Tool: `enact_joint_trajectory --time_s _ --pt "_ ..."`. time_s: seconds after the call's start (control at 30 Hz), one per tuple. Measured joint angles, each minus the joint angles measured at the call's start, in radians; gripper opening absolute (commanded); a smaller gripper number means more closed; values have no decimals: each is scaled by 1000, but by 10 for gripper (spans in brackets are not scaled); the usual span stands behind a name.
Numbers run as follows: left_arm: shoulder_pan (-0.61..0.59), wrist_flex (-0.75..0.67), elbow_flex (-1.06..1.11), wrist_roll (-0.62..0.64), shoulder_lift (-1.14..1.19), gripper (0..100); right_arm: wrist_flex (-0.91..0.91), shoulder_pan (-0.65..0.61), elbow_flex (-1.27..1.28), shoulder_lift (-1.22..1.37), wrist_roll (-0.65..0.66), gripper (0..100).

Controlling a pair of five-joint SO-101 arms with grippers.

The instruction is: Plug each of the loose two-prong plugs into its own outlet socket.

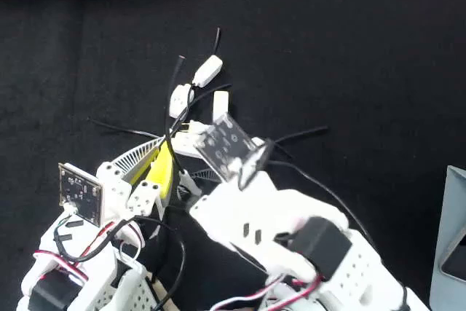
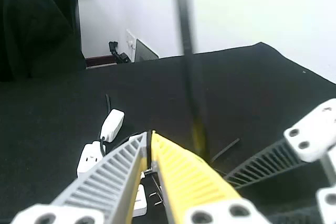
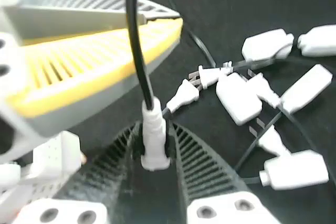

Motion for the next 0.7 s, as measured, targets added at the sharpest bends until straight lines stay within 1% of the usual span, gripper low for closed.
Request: enact_joint_trajectory --time_s 0.2,0.37,0.43,0.53,0.63,0.7 --pt "0 34 -28 -3 0 32 0 0 58 -86 20 11" --pt "9 35 -31 -5 0 30 0 0 69 -118 43 11" --pt "17 35 -31 -31 0 30 0 0 69 -120 54 11" --pt "95 49 -31 -110 0 30 0 -2 69 -120 54 11" --pt "183 75 -31 -163 0 30 5 -2 69 -120 54 11" --pt "210 83 -31 -196 0 30 14 -2 71 -120 54 11"
